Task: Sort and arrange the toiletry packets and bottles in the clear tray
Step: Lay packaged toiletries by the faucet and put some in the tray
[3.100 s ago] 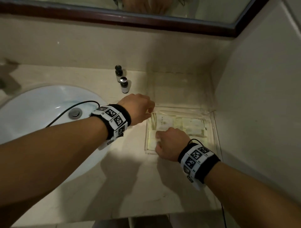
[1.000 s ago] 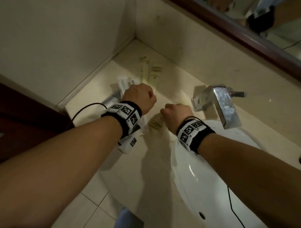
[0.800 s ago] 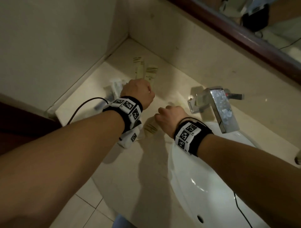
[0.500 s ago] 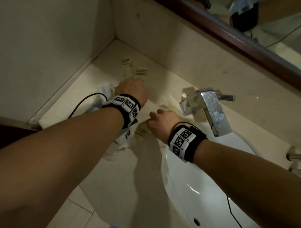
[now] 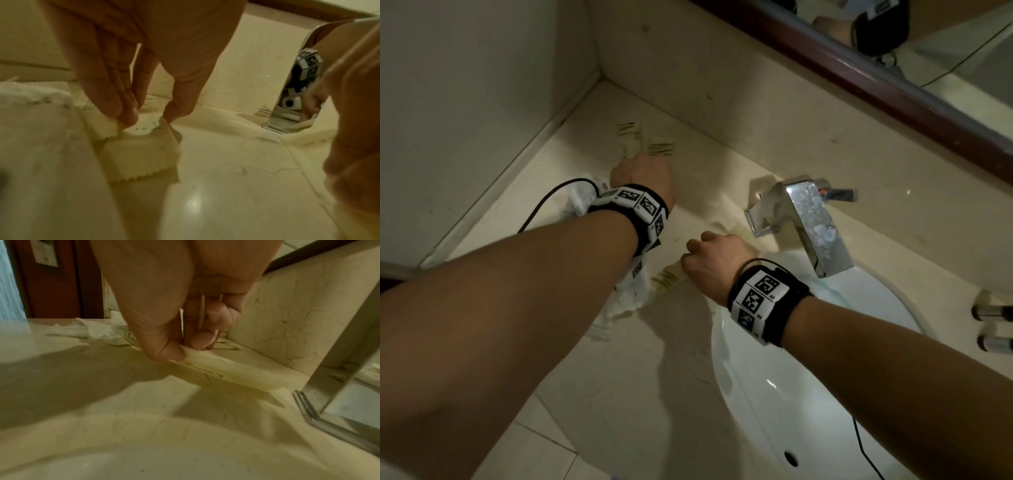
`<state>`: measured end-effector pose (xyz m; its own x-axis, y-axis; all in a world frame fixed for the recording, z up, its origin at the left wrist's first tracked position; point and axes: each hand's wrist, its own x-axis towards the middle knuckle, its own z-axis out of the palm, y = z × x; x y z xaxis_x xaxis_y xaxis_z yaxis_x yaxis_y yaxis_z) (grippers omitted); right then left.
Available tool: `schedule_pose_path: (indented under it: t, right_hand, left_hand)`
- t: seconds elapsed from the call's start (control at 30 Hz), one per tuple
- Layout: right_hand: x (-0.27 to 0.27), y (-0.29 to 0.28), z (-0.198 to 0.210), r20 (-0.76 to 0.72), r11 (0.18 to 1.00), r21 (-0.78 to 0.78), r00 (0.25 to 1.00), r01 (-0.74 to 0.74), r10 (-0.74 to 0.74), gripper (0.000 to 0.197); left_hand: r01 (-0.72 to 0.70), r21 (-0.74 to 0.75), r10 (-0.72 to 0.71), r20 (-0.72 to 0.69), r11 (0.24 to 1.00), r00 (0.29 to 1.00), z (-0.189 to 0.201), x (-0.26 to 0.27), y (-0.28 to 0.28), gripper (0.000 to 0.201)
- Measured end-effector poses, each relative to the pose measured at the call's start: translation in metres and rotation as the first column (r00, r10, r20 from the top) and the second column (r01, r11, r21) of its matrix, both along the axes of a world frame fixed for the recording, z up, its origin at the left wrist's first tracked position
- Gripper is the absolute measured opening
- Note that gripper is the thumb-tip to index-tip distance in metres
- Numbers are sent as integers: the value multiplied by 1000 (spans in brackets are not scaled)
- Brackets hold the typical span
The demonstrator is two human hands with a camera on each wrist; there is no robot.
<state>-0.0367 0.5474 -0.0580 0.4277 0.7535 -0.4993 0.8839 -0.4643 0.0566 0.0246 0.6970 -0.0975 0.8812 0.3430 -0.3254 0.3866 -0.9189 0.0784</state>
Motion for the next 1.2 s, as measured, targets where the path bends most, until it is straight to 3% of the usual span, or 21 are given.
schedule_pose_path:
  t: [0.6, 0.87, 0.97, 1.2]
  right_hand:
    - [-13, -22, 3, -33, 993, 70, 995, 92, -90, 24]
    - [-18, -30, 2, -10, 981, 125, 989, 150, -150, 22]
    - [-20, -33, 0, 7, 970, 159, 983, 182, -186, 20]
    - [-30, -50, 14, 30, 927, 268, 960, 261, -279, 24]
  left_hand:
    - [6, 2, -6, 37, 1000, 999, -8, 3, -5, 18]
    - [21, 15, -22, 89, 1000, 996, -1, -11, -7, 31]
    - [24, -5, -24, 85, 1000, 996, 3, -15, -8, 23]
    - [-76, -87, 87, 140, 993, 986, 31, -37, -19, 28]
